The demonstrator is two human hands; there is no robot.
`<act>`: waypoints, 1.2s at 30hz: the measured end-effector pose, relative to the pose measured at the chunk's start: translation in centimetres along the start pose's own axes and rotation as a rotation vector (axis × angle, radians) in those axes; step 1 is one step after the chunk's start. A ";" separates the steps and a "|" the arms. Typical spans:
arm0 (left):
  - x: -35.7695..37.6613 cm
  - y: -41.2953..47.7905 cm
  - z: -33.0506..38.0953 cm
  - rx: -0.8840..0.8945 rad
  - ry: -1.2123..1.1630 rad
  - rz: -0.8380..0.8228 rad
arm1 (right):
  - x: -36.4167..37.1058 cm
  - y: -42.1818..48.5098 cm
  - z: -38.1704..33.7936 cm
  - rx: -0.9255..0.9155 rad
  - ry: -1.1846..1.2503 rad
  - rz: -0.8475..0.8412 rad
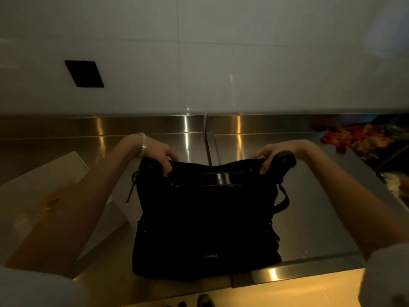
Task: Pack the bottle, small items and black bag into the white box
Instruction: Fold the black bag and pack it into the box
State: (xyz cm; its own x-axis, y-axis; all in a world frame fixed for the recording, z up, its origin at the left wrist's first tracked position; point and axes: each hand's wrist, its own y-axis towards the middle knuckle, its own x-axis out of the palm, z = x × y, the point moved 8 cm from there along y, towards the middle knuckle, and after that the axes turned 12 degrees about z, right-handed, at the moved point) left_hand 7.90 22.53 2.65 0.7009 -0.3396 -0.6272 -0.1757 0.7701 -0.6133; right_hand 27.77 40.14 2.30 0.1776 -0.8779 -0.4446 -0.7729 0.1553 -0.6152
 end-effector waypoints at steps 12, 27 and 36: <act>4.5 5.4 -4.6 0.077 0.091 0.992 | 4.2 5.4 5.4 -0.067 -0.495 1.045; 6.9 4.5 -3.9 0.255 0.036 0.991 | 6.0 4.2 4.7 -0.138 -0.519 0.625; 5.9 4.4 -9.7 0.065 0.134 0.239 | 4.9 6.9 3.4 -0.182 -0.598 0.824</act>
State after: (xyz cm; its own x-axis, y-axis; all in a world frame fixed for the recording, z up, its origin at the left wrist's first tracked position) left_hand 4.53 18.71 -8.40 0.5462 -0.2094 -0.8111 -0.2770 0.8686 -0.4108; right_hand 25.38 38.45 -6.34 -0.2135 -0.1544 -0.9647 -0.8635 0.4916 0.1124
